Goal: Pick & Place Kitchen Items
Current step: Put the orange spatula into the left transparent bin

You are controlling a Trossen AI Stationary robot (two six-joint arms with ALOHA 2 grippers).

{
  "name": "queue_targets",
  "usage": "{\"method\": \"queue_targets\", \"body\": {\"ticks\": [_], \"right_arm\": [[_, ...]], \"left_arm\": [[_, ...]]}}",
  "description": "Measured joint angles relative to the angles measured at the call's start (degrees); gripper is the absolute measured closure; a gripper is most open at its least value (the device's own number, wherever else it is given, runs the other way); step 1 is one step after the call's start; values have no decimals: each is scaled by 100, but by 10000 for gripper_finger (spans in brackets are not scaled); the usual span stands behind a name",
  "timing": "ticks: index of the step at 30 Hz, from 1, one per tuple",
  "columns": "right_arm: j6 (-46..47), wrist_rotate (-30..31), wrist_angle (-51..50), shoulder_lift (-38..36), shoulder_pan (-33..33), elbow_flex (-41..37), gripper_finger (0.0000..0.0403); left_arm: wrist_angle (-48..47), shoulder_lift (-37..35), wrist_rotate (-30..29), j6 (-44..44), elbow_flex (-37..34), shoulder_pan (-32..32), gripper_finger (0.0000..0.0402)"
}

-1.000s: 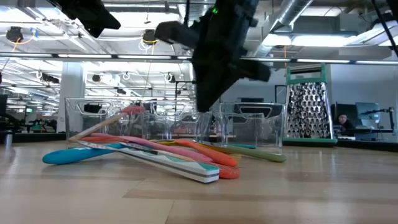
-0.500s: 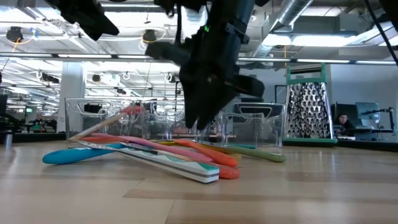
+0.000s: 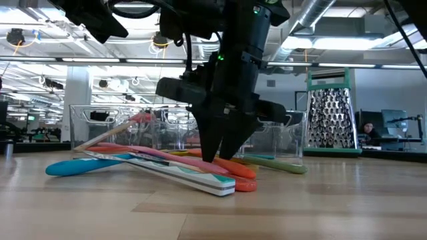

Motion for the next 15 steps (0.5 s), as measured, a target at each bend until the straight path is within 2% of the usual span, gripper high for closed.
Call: {"method": "queue_targets", "body": {"ticks": [6, 15], "right_arm": [[0, 0, 2, 2, 2, 0, 307], [60, 2, 2, -3, 18, 4, 384]], "left_arm": [[1, -1, 0, 0, 0, 0, 400], [1, -1, 0, -1, 0, 0, 400]]}}
